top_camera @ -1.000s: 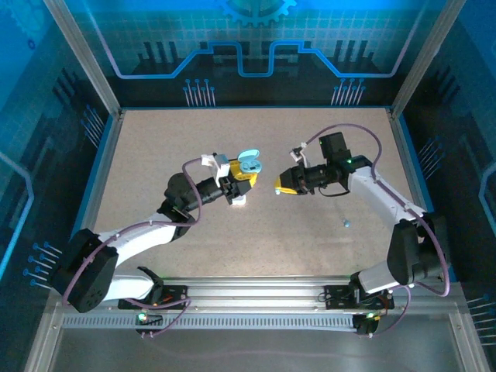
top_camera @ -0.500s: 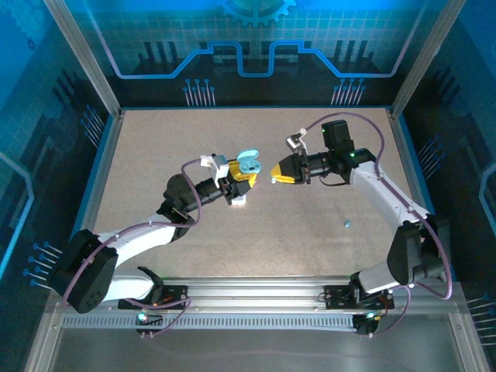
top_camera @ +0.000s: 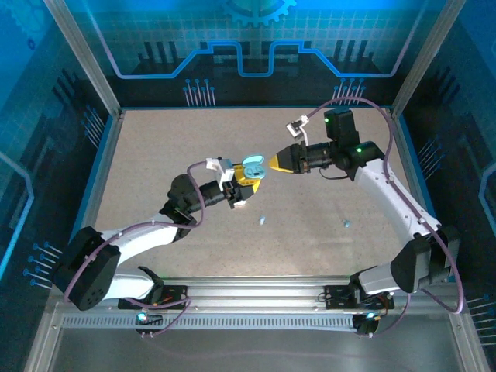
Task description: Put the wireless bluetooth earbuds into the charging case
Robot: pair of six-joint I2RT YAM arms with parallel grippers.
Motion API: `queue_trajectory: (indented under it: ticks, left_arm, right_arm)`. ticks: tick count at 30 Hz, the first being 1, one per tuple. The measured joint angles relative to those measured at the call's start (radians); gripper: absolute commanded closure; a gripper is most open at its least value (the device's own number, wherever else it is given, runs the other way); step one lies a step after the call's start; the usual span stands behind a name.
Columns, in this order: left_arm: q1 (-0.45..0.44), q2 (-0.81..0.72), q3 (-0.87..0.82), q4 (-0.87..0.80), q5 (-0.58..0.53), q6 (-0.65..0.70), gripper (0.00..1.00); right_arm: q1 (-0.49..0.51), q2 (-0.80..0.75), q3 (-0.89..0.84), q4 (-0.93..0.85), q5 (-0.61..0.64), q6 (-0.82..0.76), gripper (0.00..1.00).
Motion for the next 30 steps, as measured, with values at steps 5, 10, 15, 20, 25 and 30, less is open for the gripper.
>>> queue_trajectory:
  ticks: [5, 10, 15, 20, 25, 30]
  left_arm:
    - [-0.005, 0.005, 0.000, 0.000, -0.006, 0.001, 0.69]
    - [-0.005, 0.002, 0.000, -0.017, -0.054, 0.009, 0.69]
    - [-0.005, -0.034, -0.006, -0.056, -0.154, 0.033, 0.69]
    - [-0.005, -0.117, -0.037, -0.089, -0.274, 0.070, 0.69]
    - [-0.003, -0.195, -0.064, -0.126, -0.367, 0.110, 0.69]
    - [-0.003, -0.256, -0.065, -0.154, -0.404, 0.139, 0.69]
  right_arm:
    - [0.019, -0.001, 0.007, -0.055, 0.103, -0.053, 0.76]
    - [0.019, -0.004, -0.023, -0.124, 0.311, -0.079, 0.76]
    - [0.019, -0.001, -0.101, -0.156, 0.452, -0.072, 0.72]
    - [0.042, 0.006, -0.200, -0.157, 0.523, -0.027, 0.67]
    - [0.129, 0.079, -0.232, -0.166, 0.587, -0.020, 0.64]
    - [0.220, 0.191, -0.229, -0.165, 0.636, -0.019, 0.62]
